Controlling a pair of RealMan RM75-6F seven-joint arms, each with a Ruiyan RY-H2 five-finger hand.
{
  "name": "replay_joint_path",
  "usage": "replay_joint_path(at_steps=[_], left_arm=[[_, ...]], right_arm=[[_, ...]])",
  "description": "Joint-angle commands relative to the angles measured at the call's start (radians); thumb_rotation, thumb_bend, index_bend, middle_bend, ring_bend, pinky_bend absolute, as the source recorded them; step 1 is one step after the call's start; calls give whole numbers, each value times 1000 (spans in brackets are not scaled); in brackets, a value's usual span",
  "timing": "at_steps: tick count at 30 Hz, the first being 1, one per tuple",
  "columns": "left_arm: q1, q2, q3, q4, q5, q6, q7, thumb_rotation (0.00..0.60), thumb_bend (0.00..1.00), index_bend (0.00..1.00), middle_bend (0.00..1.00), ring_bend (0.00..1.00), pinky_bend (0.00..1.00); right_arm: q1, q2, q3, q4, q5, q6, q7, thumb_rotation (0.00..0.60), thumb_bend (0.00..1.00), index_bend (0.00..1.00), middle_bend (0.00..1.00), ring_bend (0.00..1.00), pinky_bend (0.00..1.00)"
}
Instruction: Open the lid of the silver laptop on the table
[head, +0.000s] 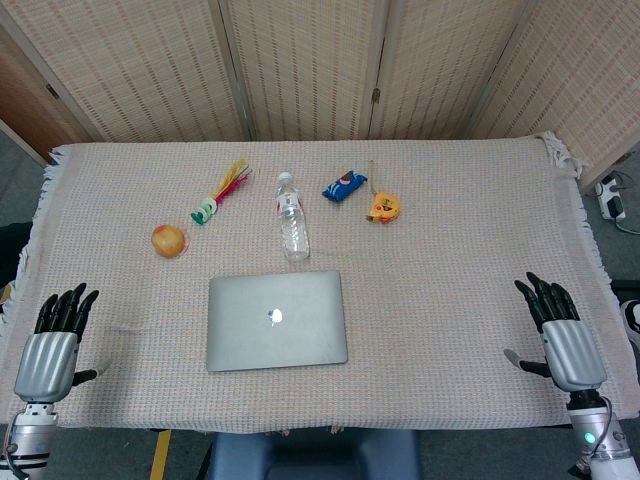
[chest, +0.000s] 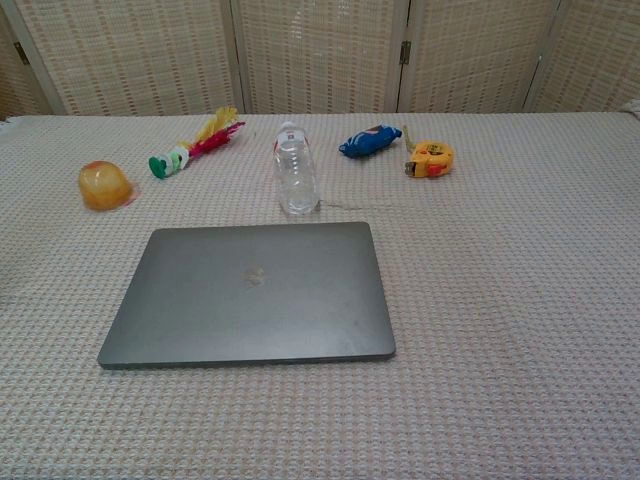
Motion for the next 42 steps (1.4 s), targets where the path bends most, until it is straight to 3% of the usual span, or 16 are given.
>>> replay_joint_path(at_steps=[1, 23, 32, 42], left_arm=[[-4, -3, -1, 2, -1, -4, 1, 600, 123, 55, 0, 0, 0], [-52, 2, 3, 35, 45, -51, -50, 600, 123, 76, 8, 0, 0], [-208, -6, -5, 85, 166, -193, -136, 600, 127, 109, 55, 33, 0], [-403, -110, 1, 160, 224, -406, -179, 600, 136, 95, 56, 37, 0]], right_arm=[[-10, 0, 2, -2, -19, 11, -1, 600, 185, 0, 0, 0, 0], [-23, -8, 38, 25, -59, 5, 26, 600, 186, 0, 0, 0, 0], [-19, -4, 59, 23, -64, 2, 29, 600, 185, 0, 0, 0, 0], [-16, -2, 62, 21, -60, -24, 18, 600, 185, 0, 0, 0, 0]])
